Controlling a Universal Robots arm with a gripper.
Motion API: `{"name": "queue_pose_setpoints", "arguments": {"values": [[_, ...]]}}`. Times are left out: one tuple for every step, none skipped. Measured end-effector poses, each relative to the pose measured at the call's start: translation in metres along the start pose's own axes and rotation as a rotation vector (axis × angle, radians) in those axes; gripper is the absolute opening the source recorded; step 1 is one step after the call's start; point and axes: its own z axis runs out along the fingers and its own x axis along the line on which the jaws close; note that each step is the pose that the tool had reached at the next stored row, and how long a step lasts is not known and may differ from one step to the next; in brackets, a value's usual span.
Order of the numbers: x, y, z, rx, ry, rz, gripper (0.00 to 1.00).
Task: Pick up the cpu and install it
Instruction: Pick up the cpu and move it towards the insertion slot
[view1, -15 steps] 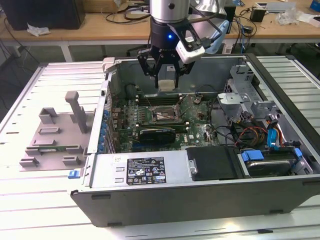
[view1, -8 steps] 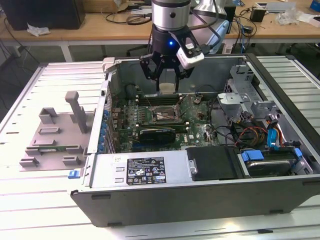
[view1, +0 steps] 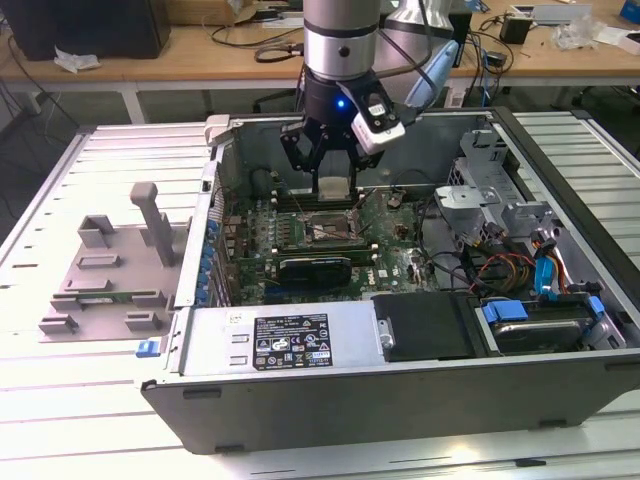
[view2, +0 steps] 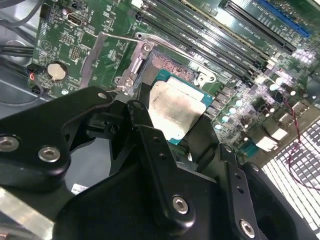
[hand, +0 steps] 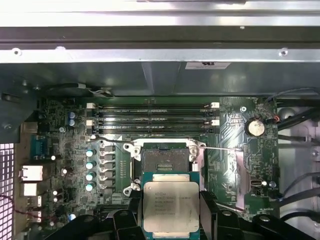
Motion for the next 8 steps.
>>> {"name": "queue_pose_setpoints", "arguments": {"values": [[0.0000, -0.0001, 0.0035, 0.0001, 0.0001, 0.000, 0.54], [0.0000, -0.0001, 0.0049, 0.0000, 0.0000, 0.000, 0.54], [0.0000, 0.0000, 0.0061, 0.0000, 0.0000, 0.000, 0.54], [0.0000, 0.0000, 0.0078, 0.0001, 0.0000, 0.000, 0.54], [0.0001, 0.0000, 0.0087, 0.0001, 0.0000, 0.000, 0.54], [0.0002, 0.0001, 0.0092, 0.0001, 0.0001, 0.000, 0.54], [0.0003, 0.0004, 0.0104, 0.0002, 0.0001, 0.000, 0.54], [0.0003, 0.0007, 0.0110, 0.0001, 0.0001, 0.000, 0.54]]}}
